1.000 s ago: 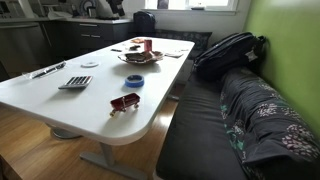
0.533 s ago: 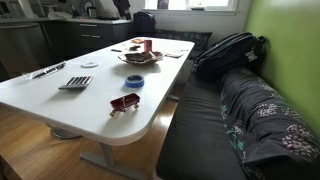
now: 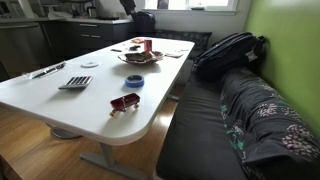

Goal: Remove the glasses from the wooden plate and put it on the table

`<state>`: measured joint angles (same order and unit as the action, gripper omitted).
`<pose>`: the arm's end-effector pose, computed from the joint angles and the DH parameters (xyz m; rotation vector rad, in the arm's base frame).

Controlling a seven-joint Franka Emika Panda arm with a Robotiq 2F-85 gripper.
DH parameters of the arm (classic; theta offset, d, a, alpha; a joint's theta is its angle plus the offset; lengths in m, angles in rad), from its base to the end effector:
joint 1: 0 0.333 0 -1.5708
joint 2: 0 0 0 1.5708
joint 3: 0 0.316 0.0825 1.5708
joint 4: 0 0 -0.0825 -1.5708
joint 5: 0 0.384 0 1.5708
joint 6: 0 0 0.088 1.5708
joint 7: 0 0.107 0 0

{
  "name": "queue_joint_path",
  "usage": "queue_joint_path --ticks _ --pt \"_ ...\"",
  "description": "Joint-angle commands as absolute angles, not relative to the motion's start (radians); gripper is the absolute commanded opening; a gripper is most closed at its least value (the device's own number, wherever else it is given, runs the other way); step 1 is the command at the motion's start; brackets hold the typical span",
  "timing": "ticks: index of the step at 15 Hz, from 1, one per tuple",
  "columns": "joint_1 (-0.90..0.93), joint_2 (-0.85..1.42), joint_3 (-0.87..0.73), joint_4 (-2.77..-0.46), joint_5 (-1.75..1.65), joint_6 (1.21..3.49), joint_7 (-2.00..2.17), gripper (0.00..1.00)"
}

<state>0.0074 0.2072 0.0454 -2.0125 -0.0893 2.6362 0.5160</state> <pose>0.6243 0.0340 0.3968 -2.9483 0.5933 -0.6317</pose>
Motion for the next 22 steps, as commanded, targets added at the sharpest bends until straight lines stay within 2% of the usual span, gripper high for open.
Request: queue_joint_path --ticks 1,3,9,10,15,18,22 --pt "0.070 0.441 0.006 -1.791 -0.049 2.686 0.578 1.00" --pt "0.037 0.553 0.076 -1.667 0.008 2.641 0.526 1.00" --pt "0.078 0.849 0.125 -1.330 0.155 2.452 0.342 1.00" --pt "0.101 0.741 0.080 -1.474 0.139 2.534 0.384 1.00" --pt "0.110 0.764 0.070 -1.439 0.140 2.528 0.379 1.00" --pt "0.177 0.821 -0.023 -1.398 0.119 2.518 0.567 1.00" --pt "0.205 0.902 -0.057 -1.341 0.135 2.513 0.709 1.00"
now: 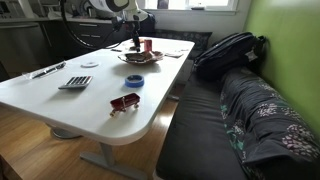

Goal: Remove the glasses from the wooden plate and put it on the table

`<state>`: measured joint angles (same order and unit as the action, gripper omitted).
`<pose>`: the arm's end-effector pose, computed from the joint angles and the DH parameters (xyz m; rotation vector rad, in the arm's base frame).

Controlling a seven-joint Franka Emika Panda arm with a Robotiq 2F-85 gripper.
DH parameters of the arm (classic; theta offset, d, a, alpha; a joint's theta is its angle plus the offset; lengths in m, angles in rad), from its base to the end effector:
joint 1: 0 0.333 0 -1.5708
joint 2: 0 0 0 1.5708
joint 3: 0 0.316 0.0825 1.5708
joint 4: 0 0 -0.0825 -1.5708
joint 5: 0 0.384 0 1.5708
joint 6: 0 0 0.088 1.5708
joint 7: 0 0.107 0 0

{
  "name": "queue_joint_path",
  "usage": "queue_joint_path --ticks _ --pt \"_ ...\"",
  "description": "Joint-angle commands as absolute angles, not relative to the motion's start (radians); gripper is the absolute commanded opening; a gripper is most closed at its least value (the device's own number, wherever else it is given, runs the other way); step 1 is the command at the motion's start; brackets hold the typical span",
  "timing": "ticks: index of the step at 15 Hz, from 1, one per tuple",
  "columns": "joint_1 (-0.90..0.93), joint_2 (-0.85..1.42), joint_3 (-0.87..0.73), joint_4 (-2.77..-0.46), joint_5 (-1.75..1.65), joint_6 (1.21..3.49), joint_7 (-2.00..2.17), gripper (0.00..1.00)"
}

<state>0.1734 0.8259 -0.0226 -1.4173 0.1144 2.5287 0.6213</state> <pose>0.7456 0.1160 0.2341 -2.8452 0.7951 -0.3583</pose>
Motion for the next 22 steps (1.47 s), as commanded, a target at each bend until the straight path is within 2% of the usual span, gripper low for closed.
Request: queue_joint_path --ticks 1,10,12,14,15,16,18,22 --pt "0.207 0.926 -0.055 -1.316 0.135 2.518 0.729 1.00" --pt "0.210 1.076 -0.056 -1.101 0.117 2.488 0.817 1.00" --pt "0.208 1.109 -0.059 -1.055 0.113 2.485 0.820 0.90" --pt "0.205 1.139 -0.063 -1.017 0.113 2.488 0.827 0.85" --pt "0.204 1.155 -0.065 -0.996 0.112 2.487 0.829 0.74" --pt "0.203 1.169 -0.066 -0.978 0.112 2.486 0.831 0.71" --pt "0.202 1.187 -0.069 -0.951 0.111 2.482 0.830 0.49" --pt "0.200 1.199 -0.069 -0.926 0.112 2.472 0.829 0.18"
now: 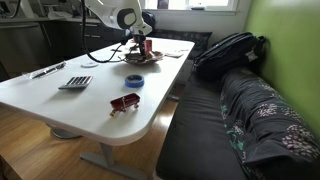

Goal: Remove the glasses from the wooden plate and put it on the table

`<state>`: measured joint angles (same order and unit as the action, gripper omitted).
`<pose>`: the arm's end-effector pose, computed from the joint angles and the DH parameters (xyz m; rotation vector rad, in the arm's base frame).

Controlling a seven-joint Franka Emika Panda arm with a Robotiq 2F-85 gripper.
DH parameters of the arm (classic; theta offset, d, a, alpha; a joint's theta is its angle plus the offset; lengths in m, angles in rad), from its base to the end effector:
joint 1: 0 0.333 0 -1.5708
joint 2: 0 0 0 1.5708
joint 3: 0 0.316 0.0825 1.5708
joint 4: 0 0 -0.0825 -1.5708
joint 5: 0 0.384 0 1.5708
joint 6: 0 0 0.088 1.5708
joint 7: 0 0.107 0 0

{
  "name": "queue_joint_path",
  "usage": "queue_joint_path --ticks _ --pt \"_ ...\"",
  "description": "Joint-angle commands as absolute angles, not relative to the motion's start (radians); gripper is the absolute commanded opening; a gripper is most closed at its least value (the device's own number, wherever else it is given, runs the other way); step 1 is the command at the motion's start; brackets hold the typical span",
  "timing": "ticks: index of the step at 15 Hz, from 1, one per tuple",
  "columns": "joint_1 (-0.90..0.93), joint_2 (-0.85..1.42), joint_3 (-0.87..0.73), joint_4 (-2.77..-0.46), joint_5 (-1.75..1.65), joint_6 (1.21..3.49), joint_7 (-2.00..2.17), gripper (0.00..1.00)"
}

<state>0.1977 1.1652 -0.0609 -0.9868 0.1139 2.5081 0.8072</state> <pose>0.7986 0.1300 0.1712 -2.7368 1.0038 -0.4464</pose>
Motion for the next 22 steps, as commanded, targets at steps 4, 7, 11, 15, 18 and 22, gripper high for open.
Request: queue_joint_path --ticks 4,7,11,15,18,22 --pt "0.210 1.163 -0.071 -0.941 0.104 2.462 0.824 0.00" --pt "0.221 1.101 -0.071 -0.989 0.090 2.466 0.803 0.02" --pt "0.251 0.980 -0.089 -1.126 0.070 2.475 0.787 0.03" --pt "0.345 0.859 -0.238 -1.302 -0.036 2.498 0.972 0.03" --pt "0.432 0.783 -0.334 -1.430 -0.149 2.468 1.170 0.03" --pt "0.549 0.685 -0.424 -1.619 -0.295 2.431 1.467 0.03"
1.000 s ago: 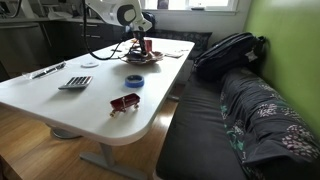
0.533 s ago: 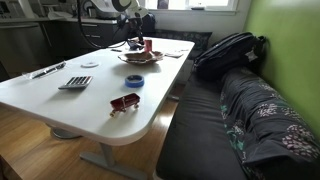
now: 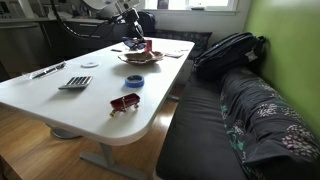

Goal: Remove the glasses from the wooden plate and put it on the table

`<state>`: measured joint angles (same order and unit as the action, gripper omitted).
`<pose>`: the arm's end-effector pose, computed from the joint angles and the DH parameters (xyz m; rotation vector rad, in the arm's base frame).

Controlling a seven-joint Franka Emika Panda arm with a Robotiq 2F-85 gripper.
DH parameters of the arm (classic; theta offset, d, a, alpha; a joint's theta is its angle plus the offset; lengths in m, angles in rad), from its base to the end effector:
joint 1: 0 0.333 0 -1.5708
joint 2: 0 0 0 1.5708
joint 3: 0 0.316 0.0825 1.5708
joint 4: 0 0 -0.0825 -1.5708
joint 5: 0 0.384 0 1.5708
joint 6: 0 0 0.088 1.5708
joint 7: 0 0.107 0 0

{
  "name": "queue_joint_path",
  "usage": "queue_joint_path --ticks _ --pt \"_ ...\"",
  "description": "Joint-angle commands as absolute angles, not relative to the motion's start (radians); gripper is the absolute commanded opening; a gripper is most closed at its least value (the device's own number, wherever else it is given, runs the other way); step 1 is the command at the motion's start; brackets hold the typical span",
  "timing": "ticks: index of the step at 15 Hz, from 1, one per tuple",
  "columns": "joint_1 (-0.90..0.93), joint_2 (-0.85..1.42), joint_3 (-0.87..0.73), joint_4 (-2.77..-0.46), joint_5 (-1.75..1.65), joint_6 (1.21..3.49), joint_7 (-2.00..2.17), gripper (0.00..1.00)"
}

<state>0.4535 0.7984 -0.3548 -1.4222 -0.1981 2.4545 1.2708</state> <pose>0.7406 0.1341 0.2703 2.6488 -1.2771 0.6707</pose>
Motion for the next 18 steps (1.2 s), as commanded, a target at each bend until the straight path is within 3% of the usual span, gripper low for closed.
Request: queue_joint_path --ticks 1,10,11,14,15,18 --pt "0.599 0.668 -0.469 -1.668 -0.299 2.418 1.527 0.03" --pt "0.896 0.487 -0.648 -2.159 -0.350 2.334 2.107 0.03" --pt "0.744 0.539 -0.518 -2.010 -0.409 2.292 2.035 0.11" --pt "0.789 0.497 -0.535 -2.110 -0.408 2.294 2.126 0.11" --pt "0.780 0.543 -0.525 -2.033 -0.372 2.190 2.137 0.03" --pt "0.698 0.547 -0.456 -1.981 -0.402 2.035 2.281 0.03"
